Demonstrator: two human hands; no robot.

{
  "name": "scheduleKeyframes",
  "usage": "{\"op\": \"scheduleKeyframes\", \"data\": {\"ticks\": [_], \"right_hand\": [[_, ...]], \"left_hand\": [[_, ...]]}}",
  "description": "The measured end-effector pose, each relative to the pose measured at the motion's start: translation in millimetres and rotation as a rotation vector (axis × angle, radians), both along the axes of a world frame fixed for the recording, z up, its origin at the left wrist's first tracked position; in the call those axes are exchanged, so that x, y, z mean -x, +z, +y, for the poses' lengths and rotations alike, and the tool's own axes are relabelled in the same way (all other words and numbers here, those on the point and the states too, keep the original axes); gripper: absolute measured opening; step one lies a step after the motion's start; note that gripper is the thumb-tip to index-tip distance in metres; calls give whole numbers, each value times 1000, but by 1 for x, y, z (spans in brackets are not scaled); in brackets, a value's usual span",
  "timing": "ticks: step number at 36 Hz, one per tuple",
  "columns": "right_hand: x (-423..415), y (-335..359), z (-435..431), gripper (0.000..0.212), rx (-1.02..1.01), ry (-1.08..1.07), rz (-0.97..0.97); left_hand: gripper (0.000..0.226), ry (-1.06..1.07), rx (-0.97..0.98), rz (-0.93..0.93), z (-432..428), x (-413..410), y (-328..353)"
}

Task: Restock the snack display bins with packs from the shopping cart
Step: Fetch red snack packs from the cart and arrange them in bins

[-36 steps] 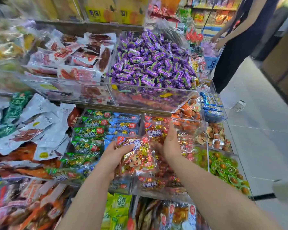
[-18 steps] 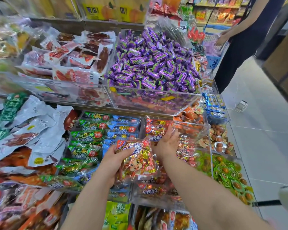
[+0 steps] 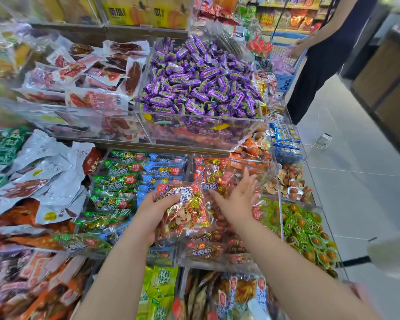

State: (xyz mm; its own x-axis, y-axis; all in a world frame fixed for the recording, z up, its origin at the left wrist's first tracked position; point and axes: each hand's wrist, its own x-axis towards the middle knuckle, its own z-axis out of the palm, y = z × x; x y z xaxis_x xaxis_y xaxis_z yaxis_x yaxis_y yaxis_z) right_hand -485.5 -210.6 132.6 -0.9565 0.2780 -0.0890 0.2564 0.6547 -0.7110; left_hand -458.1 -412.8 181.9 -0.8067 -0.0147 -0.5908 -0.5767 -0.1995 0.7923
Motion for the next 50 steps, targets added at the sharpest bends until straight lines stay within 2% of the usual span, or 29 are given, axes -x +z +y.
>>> {"op": "scheduleKeyframes", "data": {"ticks": [3,4,5,6,7,10,11,12,14,15,16,18,20,23,27,29,31,35,38,42,47,49,50], "right_hand": [[-19,18,11,60,196,-63,83],[-26,25,14,40,325,-63,47],[-32,32,16,30,492,-55,-21],[-39,38,17,31,635,-33,-106],[-45,42,17,42,713,10,-193],[-58,46,13,105,636,160,-359],[-61,47,12,115,595,173,-378],[-63,45,13,108,585,183,-379],[-66,43,16,60,653,183,-353],[-66,40,20,49,713,159,-331],[-66,35,25,51,765,104,-306],[-64,31,33,76,821,-39,-271],[-61,27,41,83,802,-113,-219],[-46,19,45,80,634,-124,-193],[-17,5,24,60,537,-40,-178],[-4,-4,11,60,444,-21,-179],[7,-13,-1,69,281,-13,-186],[14,-22,-19,72,-64,-82,-173],[8,-31,-22,89,-187,-104,-181],[8,-36,-17,101,-129,-120,-176],[3,-27,-13,119,-43,-47,-207],[-4,-19,-7,115,99,-78,-153],[-10,-14,-3,105,181,-128,-81]], "left_hand": [[57,-22,19,-17,3,1,2],[64,-42,22,-19,5,1,3],[73,-69,23,-17,7,0,5],[83,-97,19,-16,10,-1,7],[91,-122,18,-14,14,-1,8],[98,-145,70,8,26,-3,10],[96,-149,130,16,30,-4,10],[94,-159,202,24,33,-5,11],[83,-182,319,44,37,-7,13],[76,-176,356,49,37,-8,14],[68,-158,382,50,36,-9,15],[52,-107,398,65,30,-10,14],[39,-62,370,82,21,-10,15],[31,-10,336,101,8,-11,20],[37,47,255,84,0,-7,25],[27,60,206,72,0,-5,26],[20,40,214,65,-1,-4,26],[19,-9,228,66,-4,-6,24],[19,-26,199,68,-6,-7,23],[11,-21,102,68,-5,-8,24],[15,67,-70,68,5,-7,27],[11,93,-122,85,12,-8,28],[11,109,-143,89,15,-8,28]]}}
